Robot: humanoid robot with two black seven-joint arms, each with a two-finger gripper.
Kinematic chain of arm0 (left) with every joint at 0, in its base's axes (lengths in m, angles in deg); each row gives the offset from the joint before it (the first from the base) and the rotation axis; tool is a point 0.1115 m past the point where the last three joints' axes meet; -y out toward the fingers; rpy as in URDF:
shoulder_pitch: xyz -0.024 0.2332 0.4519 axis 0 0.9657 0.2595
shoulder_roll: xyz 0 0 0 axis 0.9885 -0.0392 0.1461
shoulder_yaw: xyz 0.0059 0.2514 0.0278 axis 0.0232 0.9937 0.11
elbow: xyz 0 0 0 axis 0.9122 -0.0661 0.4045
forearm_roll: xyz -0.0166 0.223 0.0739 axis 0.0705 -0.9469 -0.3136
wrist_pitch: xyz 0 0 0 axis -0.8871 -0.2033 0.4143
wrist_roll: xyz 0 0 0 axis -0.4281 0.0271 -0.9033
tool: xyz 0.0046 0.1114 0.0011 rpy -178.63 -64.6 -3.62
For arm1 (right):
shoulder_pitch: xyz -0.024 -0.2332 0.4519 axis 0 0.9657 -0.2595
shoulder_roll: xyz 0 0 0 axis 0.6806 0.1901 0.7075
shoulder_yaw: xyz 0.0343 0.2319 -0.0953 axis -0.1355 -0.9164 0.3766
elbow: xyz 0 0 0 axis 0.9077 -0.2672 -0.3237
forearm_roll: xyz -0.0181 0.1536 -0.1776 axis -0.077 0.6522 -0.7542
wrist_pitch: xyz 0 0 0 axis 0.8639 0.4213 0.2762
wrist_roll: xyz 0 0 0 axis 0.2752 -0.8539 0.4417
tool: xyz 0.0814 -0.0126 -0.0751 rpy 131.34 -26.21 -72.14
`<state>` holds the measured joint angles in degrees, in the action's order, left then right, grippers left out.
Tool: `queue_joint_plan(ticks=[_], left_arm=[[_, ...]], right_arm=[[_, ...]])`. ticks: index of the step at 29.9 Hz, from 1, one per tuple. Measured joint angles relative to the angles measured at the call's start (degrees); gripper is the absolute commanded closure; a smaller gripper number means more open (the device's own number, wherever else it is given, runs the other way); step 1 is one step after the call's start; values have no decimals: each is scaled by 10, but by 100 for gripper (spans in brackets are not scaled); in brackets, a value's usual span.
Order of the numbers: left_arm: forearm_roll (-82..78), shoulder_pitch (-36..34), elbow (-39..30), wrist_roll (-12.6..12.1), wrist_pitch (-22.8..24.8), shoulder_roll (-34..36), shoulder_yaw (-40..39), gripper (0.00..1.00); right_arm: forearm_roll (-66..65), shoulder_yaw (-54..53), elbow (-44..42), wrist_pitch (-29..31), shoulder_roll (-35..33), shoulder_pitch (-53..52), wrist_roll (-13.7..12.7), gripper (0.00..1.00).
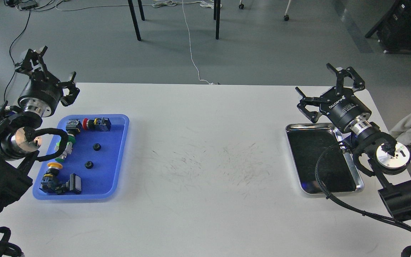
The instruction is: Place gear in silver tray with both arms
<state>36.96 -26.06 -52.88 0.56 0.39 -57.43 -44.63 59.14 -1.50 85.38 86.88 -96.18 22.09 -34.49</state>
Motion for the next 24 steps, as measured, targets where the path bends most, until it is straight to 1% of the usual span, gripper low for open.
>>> queue_joint_plan(ticks=[14, 24], left_arm=[[-7, 11, -4, -5, 3, 6, 2, 2], [-11, 16, -6, 1, -3, 16, 1, 2]], right_arm=[[0, 0, 4, 0, 4, 5, 3, 1], [2, -2, 9, 1, 2, 7, 3, 1]])
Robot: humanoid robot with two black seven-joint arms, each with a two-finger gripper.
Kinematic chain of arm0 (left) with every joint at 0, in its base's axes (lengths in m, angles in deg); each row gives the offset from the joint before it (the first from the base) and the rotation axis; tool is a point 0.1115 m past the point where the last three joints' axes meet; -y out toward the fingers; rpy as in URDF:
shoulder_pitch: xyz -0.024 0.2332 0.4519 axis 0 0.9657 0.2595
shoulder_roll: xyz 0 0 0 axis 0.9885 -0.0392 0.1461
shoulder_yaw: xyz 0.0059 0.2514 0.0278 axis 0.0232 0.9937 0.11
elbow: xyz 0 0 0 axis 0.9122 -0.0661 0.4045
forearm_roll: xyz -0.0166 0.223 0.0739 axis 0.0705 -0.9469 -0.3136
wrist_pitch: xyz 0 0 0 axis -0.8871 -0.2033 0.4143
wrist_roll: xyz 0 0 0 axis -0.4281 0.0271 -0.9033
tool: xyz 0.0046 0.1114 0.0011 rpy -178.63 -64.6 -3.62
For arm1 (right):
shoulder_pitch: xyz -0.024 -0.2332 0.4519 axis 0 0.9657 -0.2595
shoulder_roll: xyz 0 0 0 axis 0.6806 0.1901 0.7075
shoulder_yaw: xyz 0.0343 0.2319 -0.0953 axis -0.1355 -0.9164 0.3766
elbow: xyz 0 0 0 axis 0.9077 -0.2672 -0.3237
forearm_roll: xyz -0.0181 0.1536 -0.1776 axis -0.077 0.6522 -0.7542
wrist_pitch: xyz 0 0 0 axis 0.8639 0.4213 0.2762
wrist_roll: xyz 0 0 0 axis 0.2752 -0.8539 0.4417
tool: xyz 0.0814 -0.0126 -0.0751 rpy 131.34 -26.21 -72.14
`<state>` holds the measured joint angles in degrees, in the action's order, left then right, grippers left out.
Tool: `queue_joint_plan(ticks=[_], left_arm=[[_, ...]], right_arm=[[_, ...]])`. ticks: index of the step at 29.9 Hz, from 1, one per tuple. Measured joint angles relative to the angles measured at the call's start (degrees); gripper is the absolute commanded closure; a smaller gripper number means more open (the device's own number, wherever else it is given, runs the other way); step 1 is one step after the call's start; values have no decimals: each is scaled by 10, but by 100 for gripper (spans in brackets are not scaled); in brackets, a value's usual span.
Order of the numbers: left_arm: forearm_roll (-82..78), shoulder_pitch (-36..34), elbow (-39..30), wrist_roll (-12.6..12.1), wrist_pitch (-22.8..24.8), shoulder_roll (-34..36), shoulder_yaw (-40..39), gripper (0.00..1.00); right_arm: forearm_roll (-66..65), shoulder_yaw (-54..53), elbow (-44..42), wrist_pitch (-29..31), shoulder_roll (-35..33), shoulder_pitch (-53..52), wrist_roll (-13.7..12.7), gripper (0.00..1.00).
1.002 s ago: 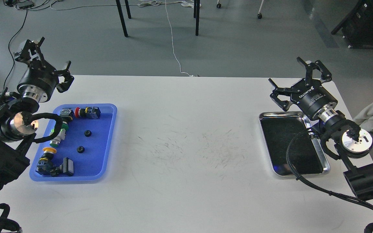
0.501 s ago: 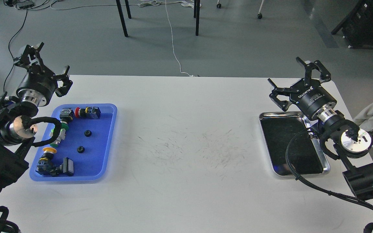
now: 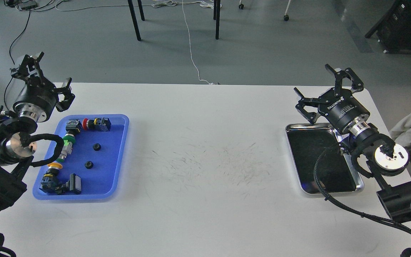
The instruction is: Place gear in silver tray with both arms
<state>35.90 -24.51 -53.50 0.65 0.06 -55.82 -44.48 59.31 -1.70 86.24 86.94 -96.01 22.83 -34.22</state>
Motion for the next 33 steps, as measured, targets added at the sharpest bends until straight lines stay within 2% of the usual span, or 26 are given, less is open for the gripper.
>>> queue_joint_plan(ticks=[5, 8, 16, 26, 29, 33], left_arm=[[-1, -2, -4, -1, 2, 6, 7, 2], [-5, -1, -26, -2, 1, 34, 31, 2], [-85, 3, -151, -2, -7, 187, 104, 2], [-185, 4, -368, -4, -7, 434, 225, 2], [-250, 4, -392, -5, -10, 466, 268, 2], [-416, 4, -415, -9, -10, 486, 314, 2]], right_arm=[[0, -1, 0, -4, -3, 0, 0, 1], [0, -3, 0, -3, -8, 0, 0, 1], [0, -9, 0, 0, -16, 0, 1, 1], [0, -10, 22, -1, -22, 2, 2, 1], [0, -12, 22, 1, -26, 4, 2, 1], [1, -29, 29, 1, -28, 8, 3, 1]])
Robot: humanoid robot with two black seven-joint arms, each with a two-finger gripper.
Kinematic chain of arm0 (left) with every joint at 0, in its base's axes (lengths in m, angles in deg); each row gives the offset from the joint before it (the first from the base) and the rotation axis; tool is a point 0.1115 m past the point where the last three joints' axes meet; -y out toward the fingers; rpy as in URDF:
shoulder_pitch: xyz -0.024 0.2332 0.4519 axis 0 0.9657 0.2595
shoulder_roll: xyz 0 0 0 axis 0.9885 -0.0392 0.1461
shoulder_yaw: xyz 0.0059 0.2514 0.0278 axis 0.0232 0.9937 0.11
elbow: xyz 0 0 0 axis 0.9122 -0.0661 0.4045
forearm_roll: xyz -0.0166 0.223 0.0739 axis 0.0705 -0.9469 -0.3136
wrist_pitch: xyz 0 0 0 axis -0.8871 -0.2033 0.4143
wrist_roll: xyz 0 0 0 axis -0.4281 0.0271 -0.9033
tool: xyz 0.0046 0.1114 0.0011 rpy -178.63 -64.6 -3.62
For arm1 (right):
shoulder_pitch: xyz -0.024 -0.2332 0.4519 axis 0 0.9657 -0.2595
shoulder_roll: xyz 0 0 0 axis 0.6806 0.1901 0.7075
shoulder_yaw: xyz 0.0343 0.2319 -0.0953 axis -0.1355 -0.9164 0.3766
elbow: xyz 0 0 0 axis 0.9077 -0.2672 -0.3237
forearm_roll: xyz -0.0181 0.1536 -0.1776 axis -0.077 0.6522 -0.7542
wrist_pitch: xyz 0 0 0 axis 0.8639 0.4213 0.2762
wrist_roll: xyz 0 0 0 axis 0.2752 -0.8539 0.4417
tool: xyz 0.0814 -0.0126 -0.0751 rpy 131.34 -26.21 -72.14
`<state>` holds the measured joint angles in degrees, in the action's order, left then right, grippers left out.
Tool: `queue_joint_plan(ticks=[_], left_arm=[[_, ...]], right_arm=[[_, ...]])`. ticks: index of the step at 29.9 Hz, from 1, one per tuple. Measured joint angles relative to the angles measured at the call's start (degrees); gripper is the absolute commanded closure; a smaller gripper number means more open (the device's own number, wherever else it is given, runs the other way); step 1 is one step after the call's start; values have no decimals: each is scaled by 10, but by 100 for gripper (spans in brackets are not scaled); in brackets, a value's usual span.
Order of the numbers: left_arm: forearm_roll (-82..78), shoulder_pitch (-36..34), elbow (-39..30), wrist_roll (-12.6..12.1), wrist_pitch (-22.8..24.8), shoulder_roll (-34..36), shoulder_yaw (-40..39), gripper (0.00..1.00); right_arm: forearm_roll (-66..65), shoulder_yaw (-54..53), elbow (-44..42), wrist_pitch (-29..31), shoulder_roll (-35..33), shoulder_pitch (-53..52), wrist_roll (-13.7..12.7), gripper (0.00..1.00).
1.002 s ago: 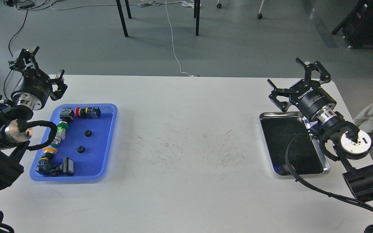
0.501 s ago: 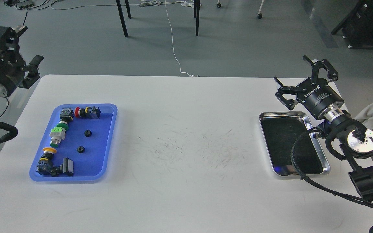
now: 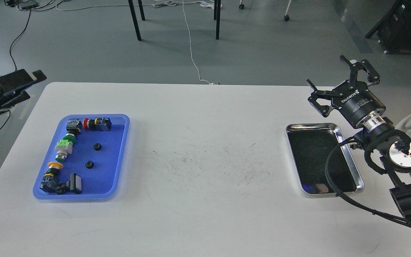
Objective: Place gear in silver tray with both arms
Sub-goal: 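Reach the left gripper down to a small black gear in the blue tray, then close the left gripper on the black gear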
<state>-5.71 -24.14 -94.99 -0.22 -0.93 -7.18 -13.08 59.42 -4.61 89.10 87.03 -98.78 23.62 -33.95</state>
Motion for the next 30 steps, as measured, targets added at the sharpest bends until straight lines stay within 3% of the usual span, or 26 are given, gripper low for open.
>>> queue_joint_plan(ticks=[7, 13, 16, 26, 30], left_arm=[[-213, 0, -4, -4, 2, -26, 34, 2], [-370, 1, 2, -53, 1, -87, 43, 2], [-447, 1, 6, -65, -1, -128, 44, 3], [-571, -1, 75, -70, -3, -219, 46, 5], [-584, -2, 113, -68, -26, -254, 48, 7]], right_arm=[[1, -5, 3, -1, 0, 1, 0, 1], [1, -6, 0, -1, 0, 3, 0, 1], [1, -5, -1, -1, 0, 7, 1, 1], [1, -4, -5, -1, 1, 11, 0, 1], [1, -4, -6, -1, 5, 15, 0, 1]])
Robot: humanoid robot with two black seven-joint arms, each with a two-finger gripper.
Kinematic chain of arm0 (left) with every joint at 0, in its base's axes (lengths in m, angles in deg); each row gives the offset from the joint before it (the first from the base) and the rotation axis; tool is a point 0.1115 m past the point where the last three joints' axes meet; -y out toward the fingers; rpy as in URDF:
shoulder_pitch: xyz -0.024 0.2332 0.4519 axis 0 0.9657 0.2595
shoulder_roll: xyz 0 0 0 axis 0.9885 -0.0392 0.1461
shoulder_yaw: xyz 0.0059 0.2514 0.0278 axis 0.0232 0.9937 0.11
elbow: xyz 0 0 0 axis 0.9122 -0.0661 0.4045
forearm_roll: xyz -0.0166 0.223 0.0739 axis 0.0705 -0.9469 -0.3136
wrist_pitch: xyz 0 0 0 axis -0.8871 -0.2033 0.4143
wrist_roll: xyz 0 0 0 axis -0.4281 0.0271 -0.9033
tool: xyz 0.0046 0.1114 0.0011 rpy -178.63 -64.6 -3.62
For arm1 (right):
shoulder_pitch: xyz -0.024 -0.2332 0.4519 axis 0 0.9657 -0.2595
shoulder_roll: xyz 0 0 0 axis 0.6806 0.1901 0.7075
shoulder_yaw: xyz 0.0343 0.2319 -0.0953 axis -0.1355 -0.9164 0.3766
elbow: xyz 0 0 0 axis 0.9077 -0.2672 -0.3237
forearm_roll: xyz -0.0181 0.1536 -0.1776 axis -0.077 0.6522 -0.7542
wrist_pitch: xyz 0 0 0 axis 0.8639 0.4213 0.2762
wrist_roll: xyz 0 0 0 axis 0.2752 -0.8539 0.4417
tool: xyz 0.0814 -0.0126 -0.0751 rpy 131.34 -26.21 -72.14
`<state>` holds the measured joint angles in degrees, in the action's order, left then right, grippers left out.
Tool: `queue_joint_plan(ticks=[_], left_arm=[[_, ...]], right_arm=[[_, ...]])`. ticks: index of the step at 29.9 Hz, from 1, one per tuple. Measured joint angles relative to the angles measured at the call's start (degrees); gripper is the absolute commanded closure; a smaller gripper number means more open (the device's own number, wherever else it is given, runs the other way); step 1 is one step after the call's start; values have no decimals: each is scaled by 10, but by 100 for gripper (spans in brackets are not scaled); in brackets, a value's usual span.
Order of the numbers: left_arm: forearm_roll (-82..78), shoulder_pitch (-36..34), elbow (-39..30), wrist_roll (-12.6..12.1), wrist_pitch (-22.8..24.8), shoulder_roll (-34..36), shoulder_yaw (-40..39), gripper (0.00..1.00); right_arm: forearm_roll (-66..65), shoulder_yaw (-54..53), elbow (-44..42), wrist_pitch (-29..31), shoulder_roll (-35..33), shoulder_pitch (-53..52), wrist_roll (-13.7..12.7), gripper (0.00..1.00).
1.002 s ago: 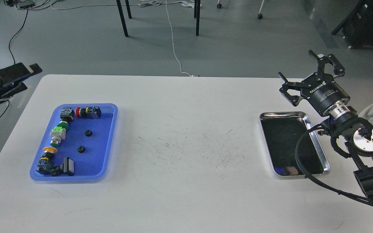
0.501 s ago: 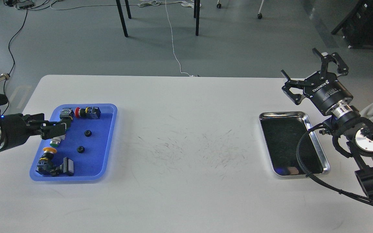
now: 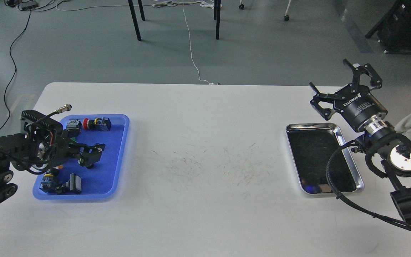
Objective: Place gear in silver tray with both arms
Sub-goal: 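Close the left gripper on the black gear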
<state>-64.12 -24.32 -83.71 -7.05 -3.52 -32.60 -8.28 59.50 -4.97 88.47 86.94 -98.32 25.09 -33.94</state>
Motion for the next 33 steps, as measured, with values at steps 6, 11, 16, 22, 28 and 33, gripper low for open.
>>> queue_joint_plan(ticks=[6, 11, 16, 22, 28, 33], left_arm=[[-16, 1, 56, 7, -19, -41, 0, 11], [-15, 1, 72, 11, -20, -58, 1, 19], [-14, 1, 90, 20, -20, -62, 1, 27], [-13, 1, 107, 35, -20, -66, 10, 50], [-13, 1, 116, 36, -21, -69, 18, 50], [-13, 0, 132, 37, -24, -76, 18, 50]], right_arm=[[0, 1, -1, 0, 2, 4, 1, 1], [-1, 3, -1, 1, 2, 6, 1, 1], [-1, 4, -1, 1, 2, 9, 1, 1], [-1, 5, 0, 1, 2, 13, 1, 1], [-1, 4, 0, 1, 2, 17, 2, 1], [-1, 4, 0, 2, 2, 17, 2, 1]])
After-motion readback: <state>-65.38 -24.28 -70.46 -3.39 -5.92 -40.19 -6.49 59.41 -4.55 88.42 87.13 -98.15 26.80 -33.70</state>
